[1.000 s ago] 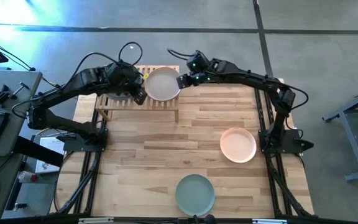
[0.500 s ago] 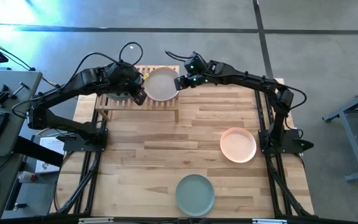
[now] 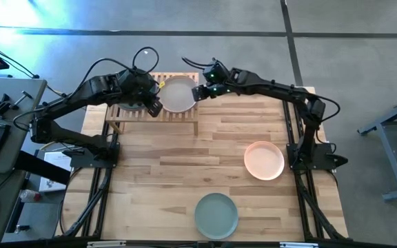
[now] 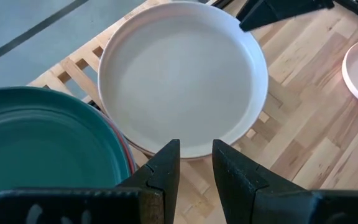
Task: Place and stack plates onto a shelf
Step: Stack the gray plate on the top of the brown plate, then stack the white plate on the gray plate
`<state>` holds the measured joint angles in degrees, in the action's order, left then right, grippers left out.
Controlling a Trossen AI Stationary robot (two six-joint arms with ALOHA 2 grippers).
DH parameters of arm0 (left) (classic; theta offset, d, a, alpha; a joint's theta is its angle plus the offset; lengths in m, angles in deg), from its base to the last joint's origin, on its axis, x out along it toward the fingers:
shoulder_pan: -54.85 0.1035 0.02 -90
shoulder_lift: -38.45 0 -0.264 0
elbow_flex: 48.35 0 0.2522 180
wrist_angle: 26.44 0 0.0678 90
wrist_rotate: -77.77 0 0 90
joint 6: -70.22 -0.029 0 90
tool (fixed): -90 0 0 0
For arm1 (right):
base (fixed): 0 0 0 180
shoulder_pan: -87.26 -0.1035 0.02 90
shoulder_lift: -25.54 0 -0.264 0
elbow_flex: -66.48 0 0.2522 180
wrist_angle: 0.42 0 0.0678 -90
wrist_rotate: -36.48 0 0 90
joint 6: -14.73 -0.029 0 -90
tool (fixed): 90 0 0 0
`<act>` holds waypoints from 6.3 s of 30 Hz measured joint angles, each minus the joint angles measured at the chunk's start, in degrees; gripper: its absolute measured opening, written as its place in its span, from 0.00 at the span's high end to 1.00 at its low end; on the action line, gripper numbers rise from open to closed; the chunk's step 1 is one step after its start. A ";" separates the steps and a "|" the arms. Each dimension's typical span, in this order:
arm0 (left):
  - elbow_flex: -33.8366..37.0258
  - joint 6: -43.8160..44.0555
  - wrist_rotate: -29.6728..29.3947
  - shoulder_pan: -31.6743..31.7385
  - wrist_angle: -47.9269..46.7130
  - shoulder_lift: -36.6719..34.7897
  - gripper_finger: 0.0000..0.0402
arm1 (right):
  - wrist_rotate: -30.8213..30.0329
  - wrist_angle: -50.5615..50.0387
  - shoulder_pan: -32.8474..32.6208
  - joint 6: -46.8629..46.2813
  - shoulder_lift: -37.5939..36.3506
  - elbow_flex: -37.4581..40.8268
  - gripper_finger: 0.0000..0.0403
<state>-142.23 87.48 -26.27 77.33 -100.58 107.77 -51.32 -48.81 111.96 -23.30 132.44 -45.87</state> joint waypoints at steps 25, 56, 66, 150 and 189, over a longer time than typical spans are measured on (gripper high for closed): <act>0.03 -0.86 7.73 -1.25 -9.13 0.00 0.79 | -2.92 -37.17 -11.58 -1.43 -8.93 1.00 0.73; 2.85 4.85 8.80 -16.82 -8.35 0.22 0.79 | -1.88 -26.32 -40.36 -39.55 -8.77 34.74 0.73; 2.85 6.18 8.68 -17.46 -8.35 0.22 0.79 | -2.35 -18.91 -40.56 -39.57 -8.77 41.59 0.73; 2.85 27.35 1.41 -17.25 -8.33 0.24 0.79 | -19.00 -14.69 -4.89 65.78 -8.75 -3.89 1.00; 2.83 41.14 -1.57 -17.29 -6.96 6.21 0.79 | 0.96 -5.04 -6.40 98.33 -1.16 -3.87 1.00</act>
<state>-139.41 128.62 -27.85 60.05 -107.54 113.97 -50.36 -53.85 105.56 75.04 131.28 -49.74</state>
